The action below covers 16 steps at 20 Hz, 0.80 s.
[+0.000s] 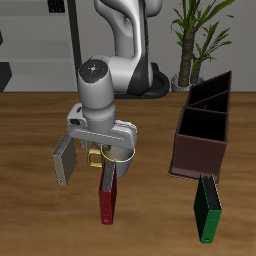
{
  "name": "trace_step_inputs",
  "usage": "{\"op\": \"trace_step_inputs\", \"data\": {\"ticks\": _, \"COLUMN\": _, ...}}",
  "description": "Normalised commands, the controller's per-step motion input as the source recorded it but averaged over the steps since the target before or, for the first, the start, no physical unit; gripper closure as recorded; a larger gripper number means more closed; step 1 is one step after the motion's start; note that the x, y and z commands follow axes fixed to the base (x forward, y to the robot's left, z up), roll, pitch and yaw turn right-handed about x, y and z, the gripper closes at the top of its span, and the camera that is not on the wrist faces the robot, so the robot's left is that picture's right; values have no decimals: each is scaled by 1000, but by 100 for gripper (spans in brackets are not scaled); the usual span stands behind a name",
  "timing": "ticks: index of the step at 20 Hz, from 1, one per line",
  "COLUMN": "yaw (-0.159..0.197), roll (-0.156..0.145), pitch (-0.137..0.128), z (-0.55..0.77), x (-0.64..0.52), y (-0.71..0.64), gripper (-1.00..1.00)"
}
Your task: Place the white-yellow mug into the left desk caddy's left compartment and place the red book into the left desk caddy's front compartment
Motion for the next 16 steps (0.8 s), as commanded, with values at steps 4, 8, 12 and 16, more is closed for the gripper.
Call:
{"op": "trace_step_inputs", "data": {"ticks": 4, "yaw": -11, "roll": -1, "pitch": -51, "z": 461, "x": -132, "y": 90, "gripper": 100}}
{"op": "trace_step_inputs", "data": {"ticks": 8, "yaw": 17, "roll": -22, "pitch": -42, "z": 427, "x": -247, "y": 130, "gripper": 100}}
{"op": "trace_step_inputs", "data": {"ticks": 12, "yaw": -16, "roll": 2, "pitch": -8, "z": 340, "x": -360, "y": 219, "gripper": 100}}
{"op": "trace_step_inputs", "data": {"ticks": 16, "yaw": 18, "roll": 58, "pitch": -61, "z": 315, "x": -437, "y": 306, "gripper": 100}}
